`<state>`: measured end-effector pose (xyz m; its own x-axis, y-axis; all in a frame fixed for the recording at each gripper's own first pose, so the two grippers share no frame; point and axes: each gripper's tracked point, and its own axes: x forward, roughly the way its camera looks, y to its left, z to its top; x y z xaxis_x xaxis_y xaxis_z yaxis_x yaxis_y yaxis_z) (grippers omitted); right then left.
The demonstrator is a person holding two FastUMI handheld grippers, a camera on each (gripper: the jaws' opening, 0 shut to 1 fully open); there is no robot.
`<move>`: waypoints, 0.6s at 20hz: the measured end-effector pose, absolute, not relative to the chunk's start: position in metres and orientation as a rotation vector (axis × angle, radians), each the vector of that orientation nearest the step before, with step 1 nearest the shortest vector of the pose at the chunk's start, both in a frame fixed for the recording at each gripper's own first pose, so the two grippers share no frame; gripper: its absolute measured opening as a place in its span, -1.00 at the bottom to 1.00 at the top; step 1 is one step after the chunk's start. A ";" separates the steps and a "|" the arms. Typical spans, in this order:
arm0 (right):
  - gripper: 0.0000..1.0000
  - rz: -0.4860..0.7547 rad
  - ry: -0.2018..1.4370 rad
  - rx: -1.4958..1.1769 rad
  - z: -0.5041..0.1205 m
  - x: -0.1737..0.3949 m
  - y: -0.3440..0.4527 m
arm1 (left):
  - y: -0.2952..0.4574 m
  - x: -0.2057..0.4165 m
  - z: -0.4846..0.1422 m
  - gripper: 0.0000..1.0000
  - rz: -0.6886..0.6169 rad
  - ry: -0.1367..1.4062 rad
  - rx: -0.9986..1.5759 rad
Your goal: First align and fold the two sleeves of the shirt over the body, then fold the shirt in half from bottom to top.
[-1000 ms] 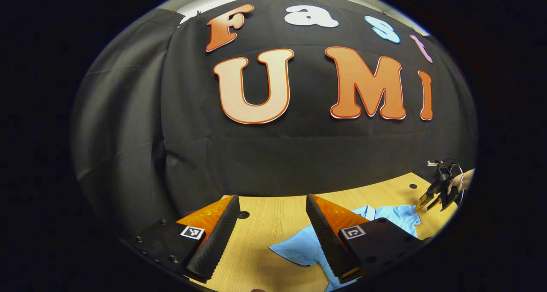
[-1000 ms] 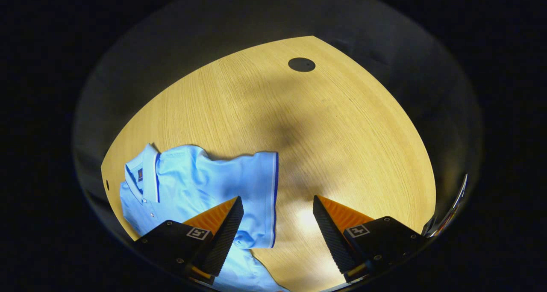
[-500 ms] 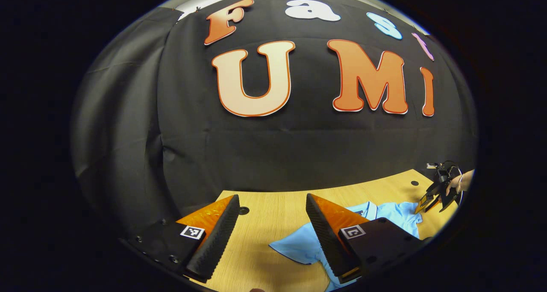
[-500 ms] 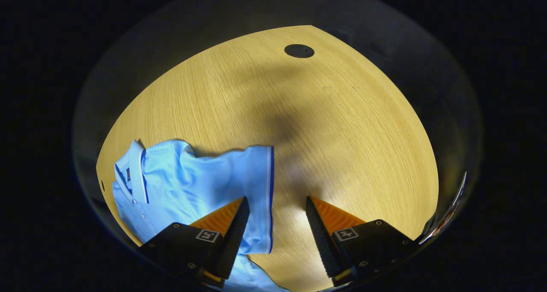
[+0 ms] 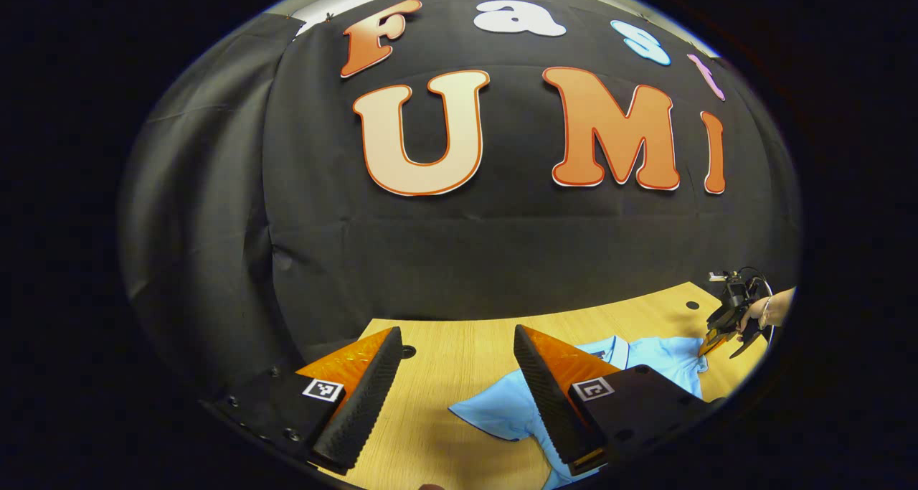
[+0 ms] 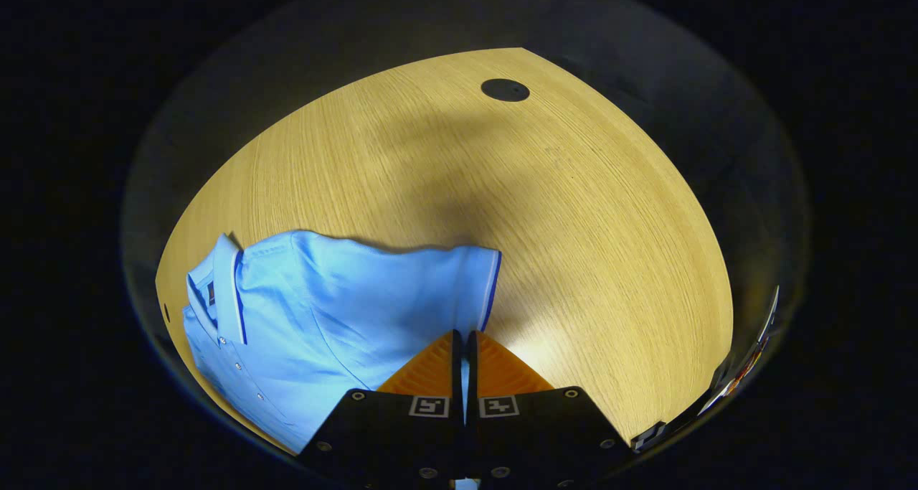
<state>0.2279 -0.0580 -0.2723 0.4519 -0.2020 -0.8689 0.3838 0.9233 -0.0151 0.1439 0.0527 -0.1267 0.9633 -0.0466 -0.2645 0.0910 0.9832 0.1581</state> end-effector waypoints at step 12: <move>-0.99 -0.186 0.911 0.174 -0.192 0.219 0.021 | 0.087 0.128 -0.114 1.00 -0.049 0.243 0.137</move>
